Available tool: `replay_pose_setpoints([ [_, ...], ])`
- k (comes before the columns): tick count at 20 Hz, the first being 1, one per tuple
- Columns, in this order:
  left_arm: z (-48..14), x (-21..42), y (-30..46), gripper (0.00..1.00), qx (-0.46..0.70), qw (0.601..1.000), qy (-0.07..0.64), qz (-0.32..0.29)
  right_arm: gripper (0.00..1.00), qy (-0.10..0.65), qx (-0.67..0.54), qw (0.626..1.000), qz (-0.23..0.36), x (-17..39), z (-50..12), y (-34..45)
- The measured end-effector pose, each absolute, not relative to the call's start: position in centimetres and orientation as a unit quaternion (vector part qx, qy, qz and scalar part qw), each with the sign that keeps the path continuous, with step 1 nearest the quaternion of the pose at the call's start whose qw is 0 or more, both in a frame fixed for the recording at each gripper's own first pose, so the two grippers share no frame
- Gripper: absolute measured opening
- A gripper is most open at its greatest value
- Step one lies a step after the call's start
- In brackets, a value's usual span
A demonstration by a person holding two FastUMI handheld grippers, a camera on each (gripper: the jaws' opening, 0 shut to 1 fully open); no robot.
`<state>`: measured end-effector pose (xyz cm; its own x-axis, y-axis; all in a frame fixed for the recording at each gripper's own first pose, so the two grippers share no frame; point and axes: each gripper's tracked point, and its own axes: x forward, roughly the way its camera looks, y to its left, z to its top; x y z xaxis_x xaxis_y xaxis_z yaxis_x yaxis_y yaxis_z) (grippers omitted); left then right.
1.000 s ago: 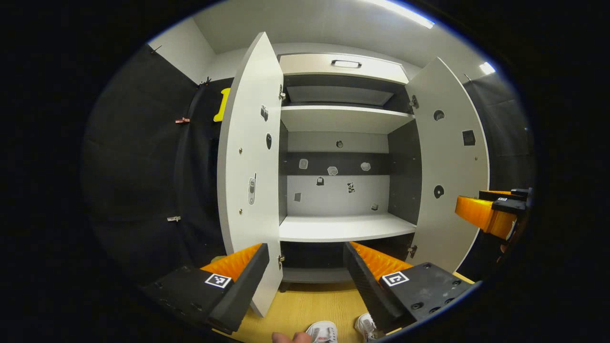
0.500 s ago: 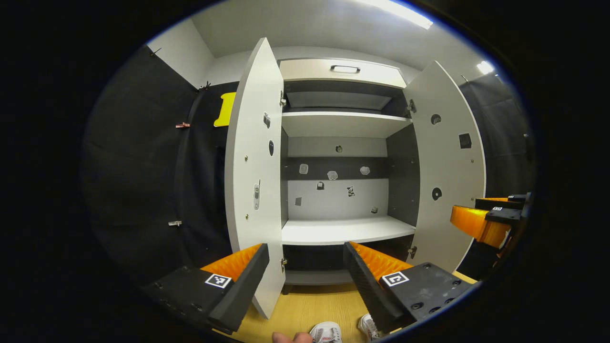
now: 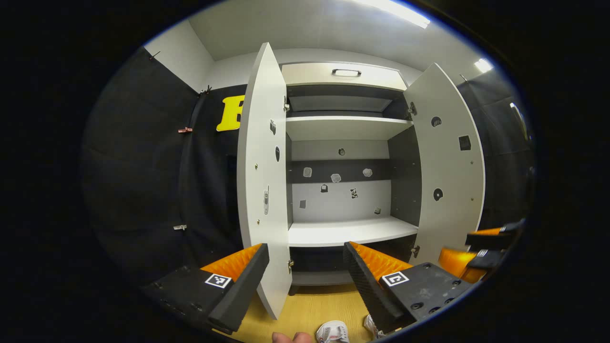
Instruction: Grab one shoe with the right hand and put it into the shoe cabinet, grab the other shoe with the left hand and put it into the shoe cabinet; then close the right door with the right hand and the left door with the left hand.
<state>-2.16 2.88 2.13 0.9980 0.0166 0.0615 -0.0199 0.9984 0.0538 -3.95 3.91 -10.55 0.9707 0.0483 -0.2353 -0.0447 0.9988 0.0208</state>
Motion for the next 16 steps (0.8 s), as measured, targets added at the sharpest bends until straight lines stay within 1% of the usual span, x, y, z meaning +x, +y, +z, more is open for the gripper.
replay_pose_setpoints([
  [2,2.2,-2.4,3.5,0.96,0.036,0.999,-0.036,0.014,0.98,0.147,-0.001,0.989,0.029,-4.8,-14.3,4.6],
  [3,1.9,-2.5,3.9,0.98,0.042,0.998,-0.035,0.017,0.98,0.164,-0.001,0.986,0.032,-5.3,-16.3,5.0],
  [5,1.1,-2.9,4.6,0.96,0.051,0.998,-0.029,0.023,0.98,0.202,0.004,0.979,0.037,-6.7,-21.1,5.8],
  [6,0.6,-2.9,4.7,0.98,0.052,0.998,-0.027,0.024,0.98,0.217,0.006,0.975,0.037,-7.2,-22.7,5.9],
  [10,-1.2,-3.4,5.3,0.98,0.029,0.999,-0.019,0.027,0.98,0.285,0.027,0.957,0.044,-9.6,-30.3,6.9],
  [12,-1.8,-3.4,5.5,0.98,0.02,0.999,-0.015,0.029,0.88,0.311,0.031,0.949,0.042,-10.5,-33.7,7.1],
  [13,-2.0,-3.5,5.7,0.98,0.02,0.999,-0.013,0.032,0.8,0.324,0.034,0.945,0.039,-10.7,-35.3,7.1],
  [15,-2.2,-3.5,6.2,0.98,0.022,0.999,-0.017,0.036,0.74,0.347,0.043,0.937,0.03,-11.2,-38.1,7.1],
  [16,-2.2,-3.5,6.4,0.98,0.021,0.999,-0.02,0.038,0.74,0.36,0.047,0.931,0.025,-11.5,-39.7,7.0],
])
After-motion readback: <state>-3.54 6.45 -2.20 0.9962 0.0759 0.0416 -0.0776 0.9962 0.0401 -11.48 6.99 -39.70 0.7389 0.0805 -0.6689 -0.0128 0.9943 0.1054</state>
